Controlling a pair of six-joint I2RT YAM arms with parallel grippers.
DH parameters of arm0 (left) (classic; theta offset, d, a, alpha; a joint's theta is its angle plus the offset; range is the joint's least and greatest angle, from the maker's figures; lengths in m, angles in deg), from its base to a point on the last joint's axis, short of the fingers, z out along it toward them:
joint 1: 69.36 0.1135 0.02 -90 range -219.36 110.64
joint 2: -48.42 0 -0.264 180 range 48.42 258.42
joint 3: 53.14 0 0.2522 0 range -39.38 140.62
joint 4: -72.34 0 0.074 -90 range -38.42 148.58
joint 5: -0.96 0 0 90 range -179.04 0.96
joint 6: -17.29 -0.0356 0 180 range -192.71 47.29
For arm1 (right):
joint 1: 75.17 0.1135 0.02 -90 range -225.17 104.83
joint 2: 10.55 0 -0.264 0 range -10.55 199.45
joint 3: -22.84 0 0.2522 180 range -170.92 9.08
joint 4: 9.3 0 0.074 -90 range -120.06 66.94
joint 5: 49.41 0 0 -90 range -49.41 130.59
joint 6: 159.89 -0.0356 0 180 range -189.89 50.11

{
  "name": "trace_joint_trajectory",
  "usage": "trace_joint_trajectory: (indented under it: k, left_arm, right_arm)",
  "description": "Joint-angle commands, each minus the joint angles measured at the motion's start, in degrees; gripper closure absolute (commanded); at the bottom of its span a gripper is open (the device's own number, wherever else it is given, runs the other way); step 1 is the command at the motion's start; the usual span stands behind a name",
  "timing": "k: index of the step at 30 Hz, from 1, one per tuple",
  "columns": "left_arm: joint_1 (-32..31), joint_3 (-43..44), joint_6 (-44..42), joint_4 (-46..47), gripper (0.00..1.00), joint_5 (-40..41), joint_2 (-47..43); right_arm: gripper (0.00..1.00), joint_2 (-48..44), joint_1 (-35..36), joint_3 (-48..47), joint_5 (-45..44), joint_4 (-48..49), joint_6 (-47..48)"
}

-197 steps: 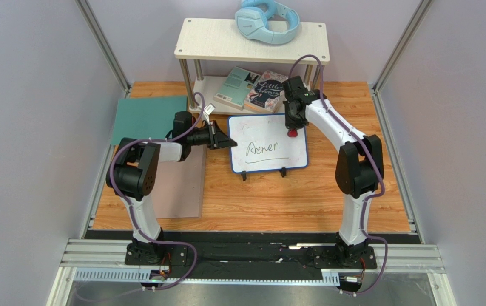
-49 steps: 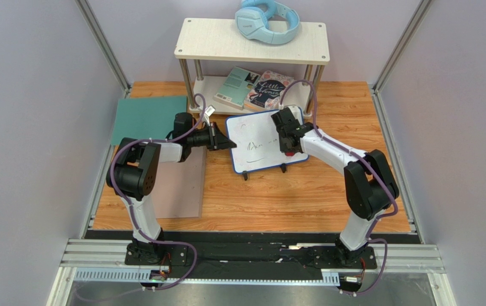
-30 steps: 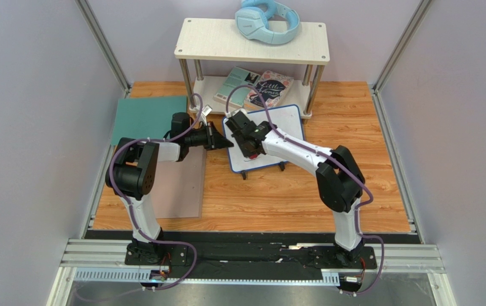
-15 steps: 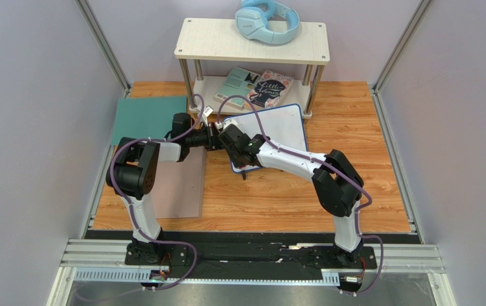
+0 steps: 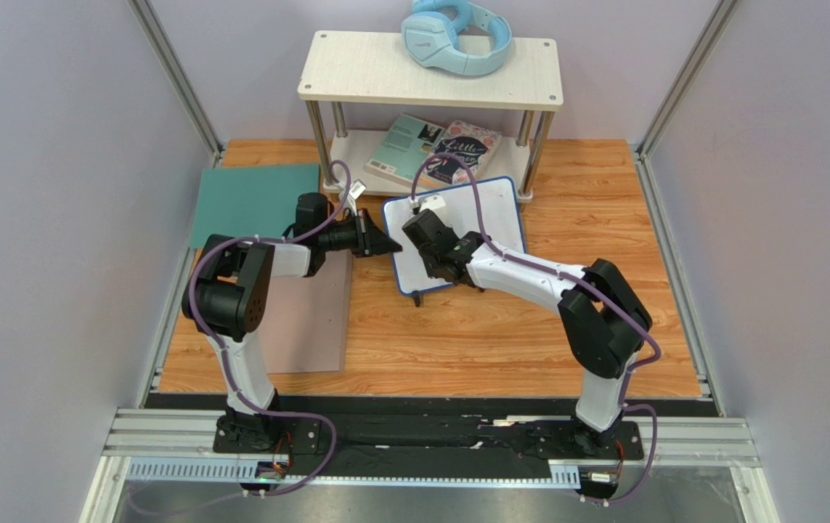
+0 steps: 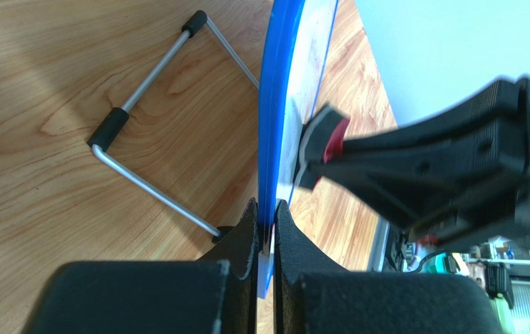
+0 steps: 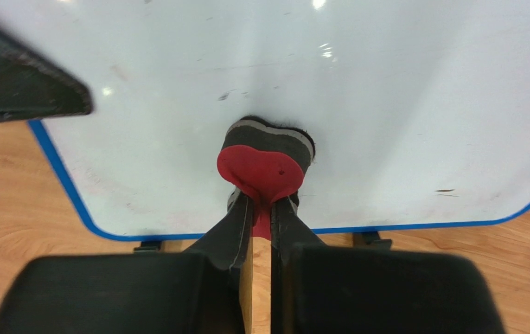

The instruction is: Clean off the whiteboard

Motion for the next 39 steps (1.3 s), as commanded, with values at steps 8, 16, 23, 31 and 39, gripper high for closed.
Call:
trace_joint_trajectory:
  k: [8,16,23,31,39]
  left_arm:
    - [0.2,0.1,-1.3,0.2,1.00,1.7,0.0]
    - [0.2,0.3,-1.3,0.1,1.00,1.6,0.3]
    - [0.2,0.4,-1.3,0.0,1.00,1.5,0.3]
    - [0.2,0.6,-1.3,0.0,1.00,1.4,0.5]
    - [0.2,0.5,-1.4,0.1,1.00,1.2,0.4]
  right_arm:
    - [1.00,-0.6,-8.9,2.0,-8.5,-1.2,-5.5]
    - [1.00,-4.8,-17.0,8.1,-4.6,0.4,-8.8]
    - [1.00,-5.9,-18.7,9.1,-3.5,1.6,-8.1]
    - [1.00,-7.0,-15.2,6.9,4.3,7.7,-3.5]
    - [1.00,1.9,-7.4,-9.5,4.3,4.4,-0.3]
